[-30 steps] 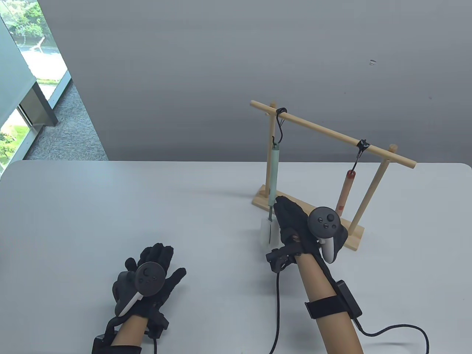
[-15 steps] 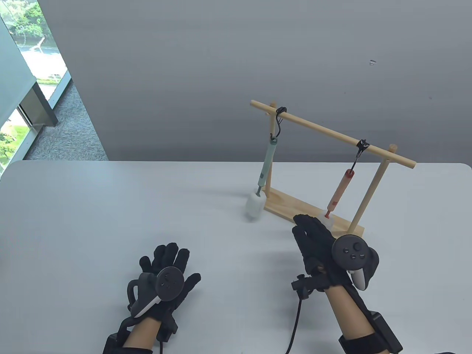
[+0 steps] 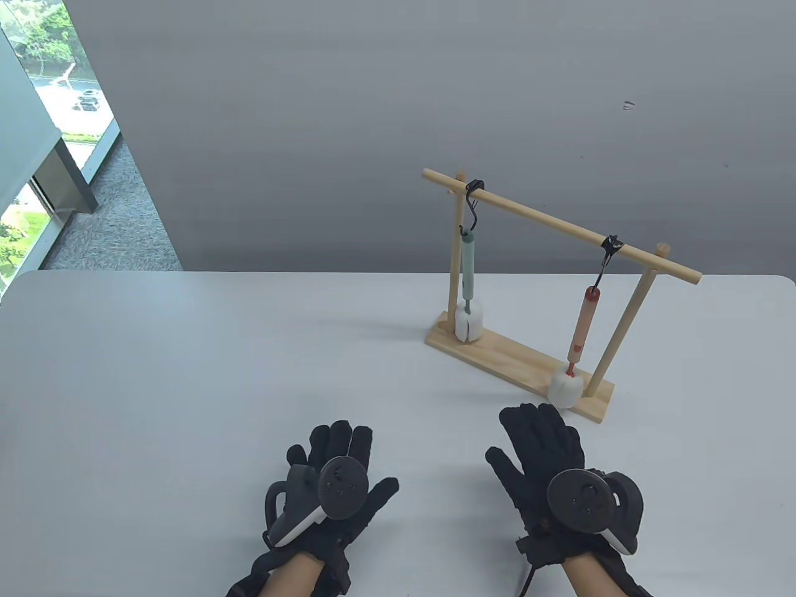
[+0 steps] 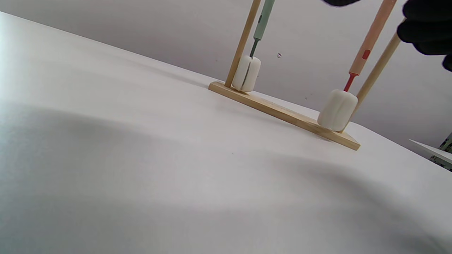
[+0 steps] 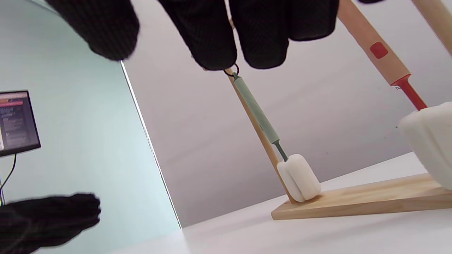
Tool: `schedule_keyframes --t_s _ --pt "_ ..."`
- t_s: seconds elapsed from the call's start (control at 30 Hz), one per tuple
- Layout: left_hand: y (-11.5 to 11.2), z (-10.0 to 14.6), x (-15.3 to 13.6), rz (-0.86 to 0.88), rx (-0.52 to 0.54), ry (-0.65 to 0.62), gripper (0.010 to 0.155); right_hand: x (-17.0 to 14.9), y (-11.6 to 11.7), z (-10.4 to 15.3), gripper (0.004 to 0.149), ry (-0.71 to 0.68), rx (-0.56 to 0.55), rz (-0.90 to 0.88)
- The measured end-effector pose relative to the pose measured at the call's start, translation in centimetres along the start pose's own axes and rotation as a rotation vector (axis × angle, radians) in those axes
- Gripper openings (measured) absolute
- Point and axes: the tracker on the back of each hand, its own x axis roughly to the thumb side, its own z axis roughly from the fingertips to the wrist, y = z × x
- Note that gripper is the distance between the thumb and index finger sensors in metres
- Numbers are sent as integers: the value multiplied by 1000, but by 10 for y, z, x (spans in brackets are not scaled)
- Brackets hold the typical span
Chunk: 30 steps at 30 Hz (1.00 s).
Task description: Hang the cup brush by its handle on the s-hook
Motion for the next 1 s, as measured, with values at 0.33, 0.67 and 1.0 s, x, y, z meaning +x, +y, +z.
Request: schedule_keyframes --t_s 0.33,0.67,1.0 --pt "-45 1 25 -364 -139 -103 92 -4 39 20 77 -75 183 278" --pt "-50 -2 13 -433 -74 -16 91 -6 48 21 79 -41 276 364" --pt "-45 0 10 -443 -11 -3 90 -9 53 16 79 -38 304 358"
